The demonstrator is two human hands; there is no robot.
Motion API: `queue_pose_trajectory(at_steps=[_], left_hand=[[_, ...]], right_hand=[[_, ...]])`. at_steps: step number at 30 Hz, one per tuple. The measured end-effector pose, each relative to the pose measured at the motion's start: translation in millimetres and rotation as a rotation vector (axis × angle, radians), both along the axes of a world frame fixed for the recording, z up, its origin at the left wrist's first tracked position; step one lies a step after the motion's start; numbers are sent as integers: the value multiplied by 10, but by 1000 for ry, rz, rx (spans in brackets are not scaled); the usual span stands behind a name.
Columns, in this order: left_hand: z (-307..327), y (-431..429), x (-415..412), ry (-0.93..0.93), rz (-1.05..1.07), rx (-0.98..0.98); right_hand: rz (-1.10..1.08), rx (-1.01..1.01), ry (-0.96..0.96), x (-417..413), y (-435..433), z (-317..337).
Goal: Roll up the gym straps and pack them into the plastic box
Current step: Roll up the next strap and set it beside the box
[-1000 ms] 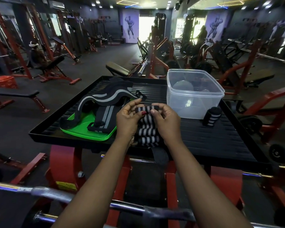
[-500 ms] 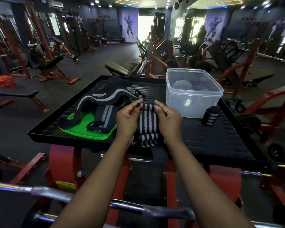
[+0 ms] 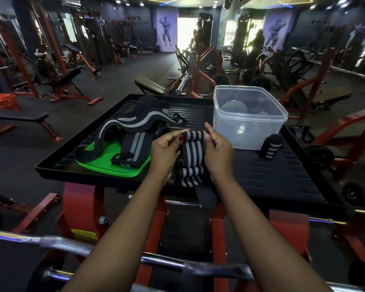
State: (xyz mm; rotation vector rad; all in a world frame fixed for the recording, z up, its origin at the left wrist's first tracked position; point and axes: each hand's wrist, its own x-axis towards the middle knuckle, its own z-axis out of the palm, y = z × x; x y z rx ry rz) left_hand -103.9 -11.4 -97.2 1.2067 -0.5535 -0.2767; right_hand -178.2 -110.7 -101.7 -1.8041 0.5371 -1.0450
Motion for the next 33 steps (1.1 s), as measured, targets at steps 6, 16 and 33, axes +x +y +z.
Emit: queue_pose_trajectory(at_steps=[6, 16, 33], left_hand=[[19, -35, -87, -19, -64, 32], [-21, -56, -43, -140, 5, 140], [-26, -47, -54, -129, 40, 193]], right_hand=[[-91, -30, -7, -29, 57, 48], [-133, 102, -116, -28, 46, 45], [31, 165, -90, 13, 55, 7]])
